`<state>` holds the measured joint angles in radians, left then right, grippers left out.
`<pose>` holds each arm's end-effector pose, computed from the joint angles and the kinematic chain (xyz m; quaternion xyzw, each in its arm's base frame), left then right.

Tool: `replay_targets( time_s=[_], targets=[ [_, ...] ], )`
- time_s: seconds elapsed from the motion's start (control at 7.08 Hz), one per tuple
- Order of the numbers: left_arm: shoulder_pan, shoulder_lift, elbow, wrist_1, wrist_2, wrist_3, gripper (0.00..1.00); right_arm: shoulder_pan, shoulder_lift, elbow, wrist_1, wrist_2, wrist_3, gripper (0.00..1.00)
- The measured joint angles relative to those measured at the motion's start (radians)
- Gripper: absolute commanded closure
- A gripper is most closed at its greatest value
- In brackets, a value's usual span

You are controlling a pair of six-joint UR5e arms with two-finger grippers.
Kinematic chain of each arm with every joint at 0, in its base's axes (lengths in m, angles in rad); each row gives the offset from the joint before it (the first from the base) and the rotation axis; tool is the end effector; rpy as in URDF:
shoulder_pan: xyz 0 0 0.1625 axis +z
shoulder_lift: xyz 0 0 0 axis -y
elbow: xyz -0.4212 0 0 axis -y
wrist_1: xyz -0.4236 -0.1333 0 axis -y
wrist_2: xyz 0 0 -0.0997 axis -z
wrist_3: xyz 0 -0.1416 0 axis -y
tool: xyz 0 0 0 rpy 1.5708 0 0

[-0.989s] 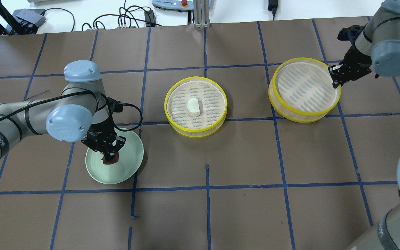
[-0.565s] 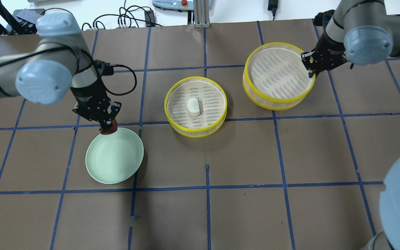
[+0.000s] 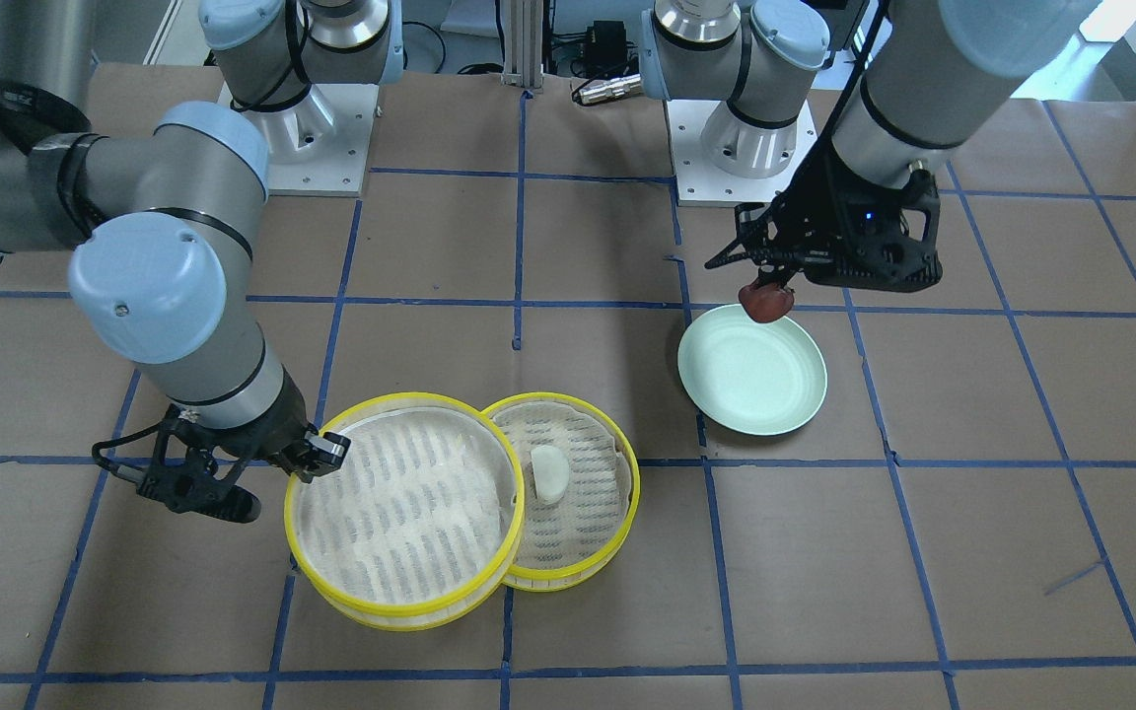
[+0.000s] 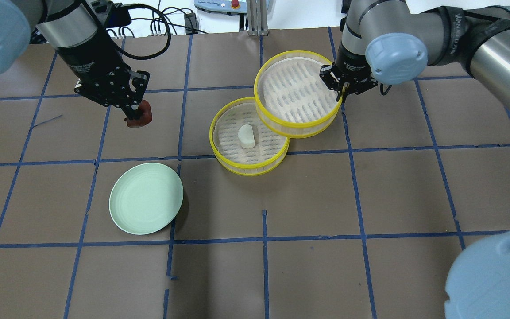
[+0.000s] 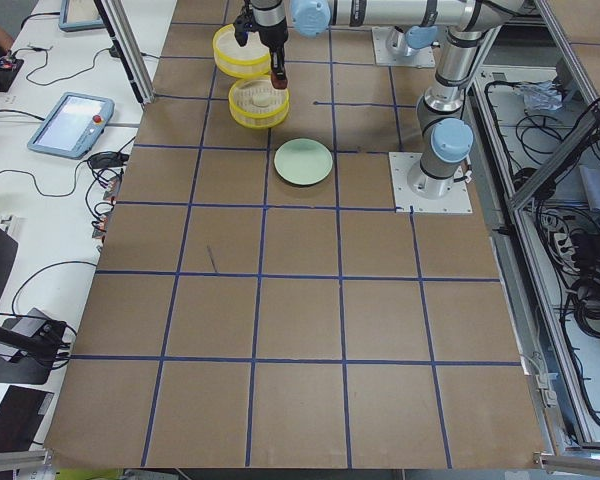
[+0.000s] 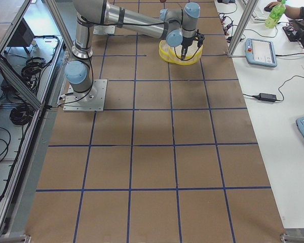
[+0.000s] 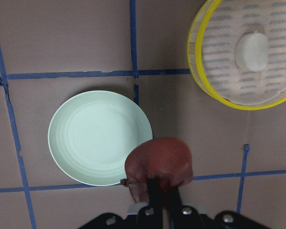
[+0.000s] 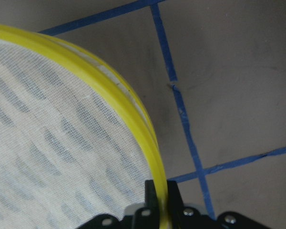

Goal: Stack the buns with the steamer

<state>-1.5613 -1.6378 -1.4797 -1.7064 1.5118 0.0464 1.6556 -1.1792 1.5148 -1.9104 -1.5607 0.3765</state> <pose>-0.1366 -0.5363 0.4414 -0.0168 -0.9979 -0.0549 0.0310 0.1902 -0.6472 0.2711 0.1453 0.9894 -0.0008 0.0054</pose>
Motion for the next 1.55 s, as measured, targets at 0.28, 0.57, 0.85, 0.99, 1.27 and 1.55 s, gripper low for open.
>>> replay_targets(
  time_s=[0.28,0.57,0.85,0.99,1.27,1.55],
  targets=[
    [-0.012,0.032,-0.006,-0.012,0.054,0.009,1.0,0.083,0.034,-0.018,-0.001,-0.002,0.139,0.95],
    [-0.017,0.053,-0.008,-0.035,0.079,0.012,1.0,0.157,0.062,-0.031,-0.001,-0.003,0.235,0.95],
    [-0.018,0.067,-0.01,-0.054,0.083,0.012,0.99,0.191,0.07,-0.028,0.002,-0.003,0.26,0.94],
    [-0.019,0.07,-0.012,-0.057,0.083,0.013,0.99,0.195,0.069,-0.017,0.003,-0.001,0.256,0.93],
    [-0.019,0.071,-0.014,-0.057,0.084,0.013,0.99,0.195,0.064,0.018,0.003,-0.001,0.256,0.91],
    [-0.019,0.072,-0.014,-0.057,0.084,0.013,0.99,0.195,0.06,0.027,0.0,0.003,0.262,0.21]
  ],
)
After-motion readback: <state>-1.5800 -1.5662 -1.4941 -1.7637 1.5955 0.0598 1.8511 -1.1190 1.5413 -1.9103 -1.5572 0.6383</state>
